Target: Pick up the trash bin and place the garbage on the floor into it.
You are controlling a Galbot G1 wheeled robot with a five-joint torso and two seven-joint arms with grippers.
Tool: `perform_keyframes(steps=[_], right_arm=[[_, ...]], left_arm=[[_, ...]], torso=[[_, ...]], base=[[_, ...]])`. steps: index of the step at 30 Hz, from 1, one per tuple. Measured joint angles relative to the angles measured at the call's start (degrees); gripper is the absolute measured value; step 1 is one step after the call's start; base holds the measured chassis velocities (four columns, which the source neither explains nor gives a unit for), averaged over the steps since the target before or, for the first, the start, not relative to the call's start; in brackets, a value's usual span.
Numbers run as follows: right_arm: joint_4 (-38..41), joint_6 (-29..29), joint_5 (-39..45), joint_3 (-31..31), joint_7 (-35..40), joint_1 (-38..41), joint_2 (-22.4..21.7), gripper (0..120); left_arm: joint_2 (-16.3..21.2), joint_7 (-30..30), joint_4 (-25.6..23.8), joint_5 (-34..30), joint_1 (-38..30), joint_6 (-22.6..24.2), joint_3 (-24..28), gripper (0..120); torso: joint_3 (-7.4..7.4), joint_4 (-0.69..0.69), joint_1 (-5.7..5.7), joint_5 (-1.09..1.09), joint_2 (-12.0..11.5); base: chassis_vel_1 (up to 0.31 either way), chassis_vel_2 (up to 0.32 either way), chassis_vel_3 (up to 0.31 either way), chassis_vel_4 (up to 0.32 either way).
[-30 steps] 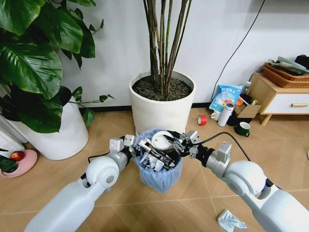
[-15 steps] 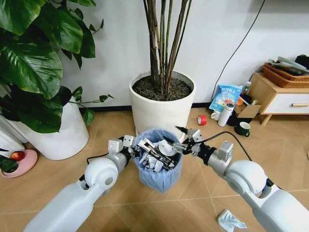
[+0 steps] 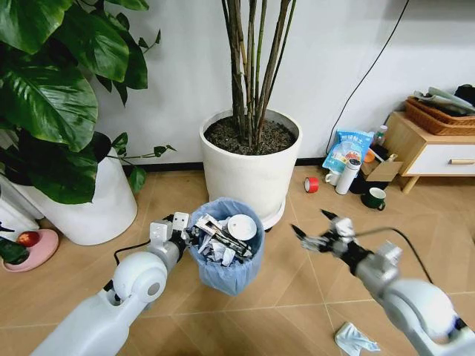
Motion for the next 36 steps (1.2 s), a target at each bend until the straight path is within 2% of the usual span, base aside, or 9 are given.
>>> perform_keyframes(steps=[7,10,11,13,15,21,25,28,36], right_arm=[[-7.3,5.7,-3.5,5.4,-3.8,-6.1,4.0,100],[-14.0,13.4,-5.1,8.7,-13.8,-8.2,3.5,100],[-14.0,13.4,-5.1,8.7,-13.8,-8.2,3.5,100],[-19.2,18.1,-7.2,10.3,-20.3,-7.8,2.3,100],[-23.5,20.8,-8.6,10.8,-23.2,-7.5,1.4,100],[-29.4,23.5,-9.9,10.1,-24.7,-8.4,0.7,100],[-34.6,25.1,-11.5,7.2,-24.9,-8.1,2.2,100],[-38.6,25.5,-13.4,4.9,-24.6,-5.6,3.9,100],[-44.3,25.4,-13.9,1.6,-23.3,-0.9,4.8,100]], left_arm=[[-1.2,0.4,-0.5,1.0,0.8,-0.4,-0.6,0],[-1.5,0.6,-0.6,1.0,0.6,-0.4,-0.5,0],[-1.5,0.6,-0.6,1.0,0.6,-0.4,-0.5,0],[-1.5,0.7,-0.7,1.0,0.6,-0.4,-0.3,0],[-1.6,0.7,-0.8,1.0,0.6,-0.4,-0.2,0],[-1.7,0.7,-1.1,1.2,1.1,-0.4,-0.2,0],[-1.8,1.0,-1.0,1.6,1.3,-0.4,-0.3,0],[-1.9,1.1,-0.8,1.8,1.3,-0.4,-0.2,0],[-2.0,1.1,-0.6,1.8,1.1,-0.4,0.1,0]], torso=[[0.01,0.03,0.0,0.03,0.0],[0.0,0.0,0.0,0.0,0.0],[0.0,0.0,0.0,0.0,0.0],[0.0,0.02,0.0,0.02,0.0],[0.01,0.04,0.0,0.03,0.0],[0.01,0.03,0.01,0.0,0.0],[0.01,0.01,0.0,0.01,0.0],[0.01,0.02,0.0,0.02,0.0],[0.01,0.04,0.01,0.01,0.0]], base=[[0.0,0.0,0.0,0.0],[0.0,0.0,0.0,0.0],[0.0,0.0,0.0,0.0],[0.0,0.0,0.0,0.0],[0.0,0.0,0.0,0.0],[0.0,0.0,0.0,0.0],[0.0,0.0,0.0,0.0],[0.0,0.0,0.0,0.0],[0.0,0.0,0.0,0.0]])
